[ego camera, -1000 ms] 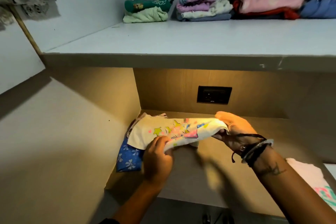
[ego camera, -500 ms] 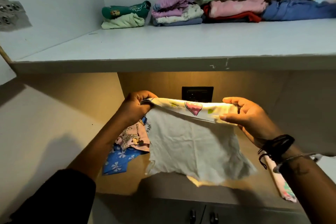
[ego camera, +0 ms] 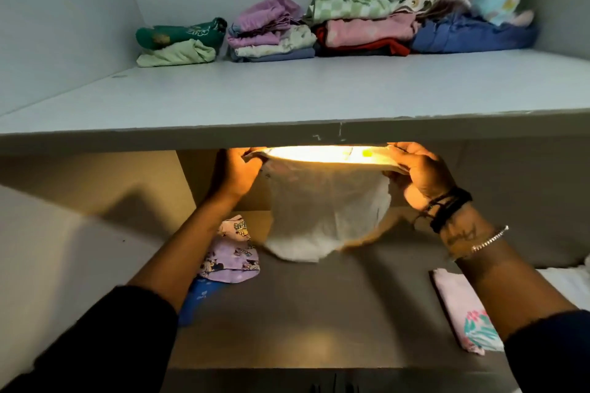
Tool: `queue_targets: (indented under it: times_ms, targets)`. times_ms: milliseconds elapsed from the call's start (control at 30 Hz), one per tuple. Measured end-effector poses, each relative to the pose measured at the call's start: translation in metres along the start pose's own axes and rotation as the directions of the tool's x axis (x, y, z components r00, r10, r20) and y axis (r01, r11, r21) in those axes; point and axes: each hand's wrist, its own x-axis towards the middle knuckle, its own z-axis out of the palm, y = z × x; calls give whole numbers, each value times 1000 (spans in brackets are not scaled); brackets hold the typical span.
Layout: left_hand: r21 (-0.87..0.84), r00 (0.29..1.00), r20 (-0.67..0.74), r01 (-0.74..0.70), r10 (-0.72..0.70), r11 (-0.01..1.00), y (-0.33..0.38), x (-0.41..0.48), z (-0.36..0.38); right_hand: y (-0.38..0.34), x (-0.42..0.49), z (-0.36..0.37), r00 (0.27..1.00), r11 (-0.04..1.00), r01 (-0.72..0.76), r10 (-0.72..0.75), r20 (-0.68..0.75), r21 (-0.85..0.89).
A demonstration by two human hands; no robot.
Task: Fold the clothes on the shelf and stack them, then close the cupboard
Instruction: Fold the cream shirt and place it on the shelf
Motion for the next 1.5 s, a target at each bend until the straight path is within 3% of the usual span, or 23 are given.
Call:
queue_targets:
  times_ms: [33,100,200,300,367,467,567,700,767,833,900,967,1033,1067,1100,1167,1233,1267,1333,1433,1500]
  targets:
    - [-34,998,44,-45,46,998,1,-11,-3,0,-8,-5,1000,1000,0,0,8,-27]
    - [-79,982,189,19,-4,997,-2,-42,-12,12,-31,-23,999,994,-23,26,26,-110]
    - [-82,919,393,77,-39,994,-14,-101,-23,41,-78,-56,976,967,-211,217,29,-145]
    - [15,756,646,131,-110,991,-23,-156,-22,70,-127,-85,886,875,-463,457,-77,-139]
    - [90,622,776,48,-100,995,-32,-182,-17,87,-150,-100,800,798,-597,582,-147,-88]
    - [112,499,856,74,-134,991,-41,-204,-10,106,-174,-115,679,688,-725,706,-202,-34]
    - [115,415,890,195,-188,974,-50,-206,-5,111,-180,-119,648,663,-749,732,-210,1]
    - [89,453,846,398,-280,913,-64,-179,15,111,-155,-113,611,636,-753,771,-178,171]
    - [102,500,797,442,-339,891,-76,-157,35,115,-130,-105,627,661,-725,750,-213,192]
    - [177,502,743,490,-442,853,-94,-138,59,123,-103,-94,631,680,-709,730,-262,187]
    - [254,515,671,517,-534,817,-111,-129,83,131,-80,-83,619,676,-703,735,-277,222]
    - [387,605,539,439,-586,811,-114,-131,98,139,-70,-78,629,688,-710,716,-304,151]
    - [555,768,426,196,-479,808,-110,-143,101,150,-76,-75,709,742,-663,580,-402,-100]
    - [580,819,432,69,-379,812,-107,-152,99,156,-85,-73,774,762,-596,462,-433,-253]
    - [556,826,489,-48,-280,830,-104,-162,97,165,-96,-73,854,756,-491,319,-412,-432]
    - [442,714,688,-276,-126,853,-105,-179,93,185,-117,-75,971,564,-237,164,-174,-791]
    - [367,526,844,-417,-108,832,-115,-192,88,204,-128,-78,962,272,-84,272,-7,-958]
    - [360,459,877,-435,-141,825,-122,-198,86,211,-129,-79,938,144,-48,345,5,-988]
    - [378,430,885,-434,-180,818,-131,-210,80,221,-126,-80,916,-2,27,401,24,-1000]
    - [425,443,866,-407,-232,809,-120,-218,73,228,-94,-83,904,-77,161,412,115,-984]
    - [427,412,877,-430,-247,796,-102,-220,69,228,-58,-85,884,-144,281,424,198,-949]
